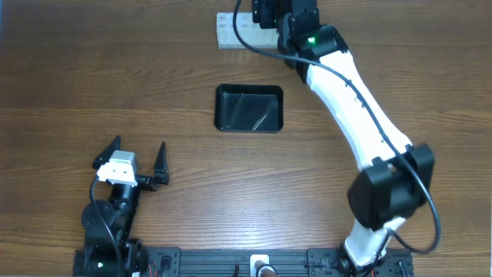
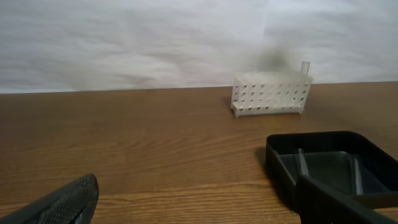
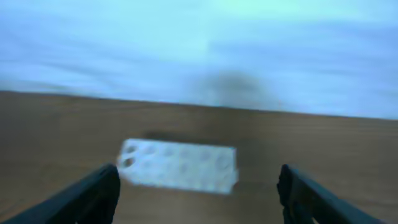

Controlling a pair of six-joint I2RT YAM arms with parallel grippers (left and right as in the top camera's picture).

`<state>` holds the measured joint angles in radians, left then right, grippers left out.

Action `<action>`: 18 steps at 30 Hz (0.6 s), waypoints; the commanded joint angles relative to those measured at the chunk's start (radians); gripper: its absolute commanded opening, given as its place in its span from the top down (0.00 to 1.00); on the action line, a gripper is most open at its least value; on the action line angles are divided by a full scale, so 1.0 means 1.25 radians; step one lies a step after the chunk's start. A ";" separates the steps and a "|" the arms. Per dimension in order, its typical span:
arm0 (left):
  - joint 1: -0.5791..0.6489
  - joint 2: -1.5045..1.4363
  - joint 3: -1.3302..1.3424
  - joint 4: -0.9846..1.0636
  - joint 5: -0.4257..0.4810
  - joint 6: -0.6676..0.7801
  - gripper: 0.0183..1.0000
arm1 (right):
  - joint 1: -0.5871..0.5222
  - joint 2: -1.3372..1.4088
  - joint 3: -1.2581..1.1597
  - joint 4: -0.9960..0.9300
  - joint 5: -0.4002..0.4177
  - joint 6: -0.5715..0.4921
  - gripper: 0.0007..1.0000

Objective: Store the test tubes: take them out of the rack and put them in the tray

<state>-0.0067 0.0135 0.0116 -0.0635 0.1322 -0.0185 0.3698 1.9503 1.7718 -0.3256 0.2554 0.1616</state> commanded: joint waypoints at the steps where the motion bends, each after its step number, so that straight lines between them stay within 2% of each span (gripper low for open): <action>1: 0.004 -0.007 -0.005 0.000 0.013 0.012 0.00 | -0.020 0.106 -0.002 0.049 0.025 -0.039 0.12; 9: 0.004 -0.007 -0.005 0.000 0.013 0.012 0.00 | -0.031 0.208 -0.002 0.142 0.024 -0.041 0.13; 18: 0.004 -0.007 -0.005 0.000 0.013 0.012 0.00 | -0.034 0.254 -0.002 0.175 0.025 -0.041 0.24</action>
<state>-0.0067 0.0135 0.0116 -0.0635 0.1322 -0.0185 0.3340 2.2253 1.7664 -0.1146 0.2729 0.1162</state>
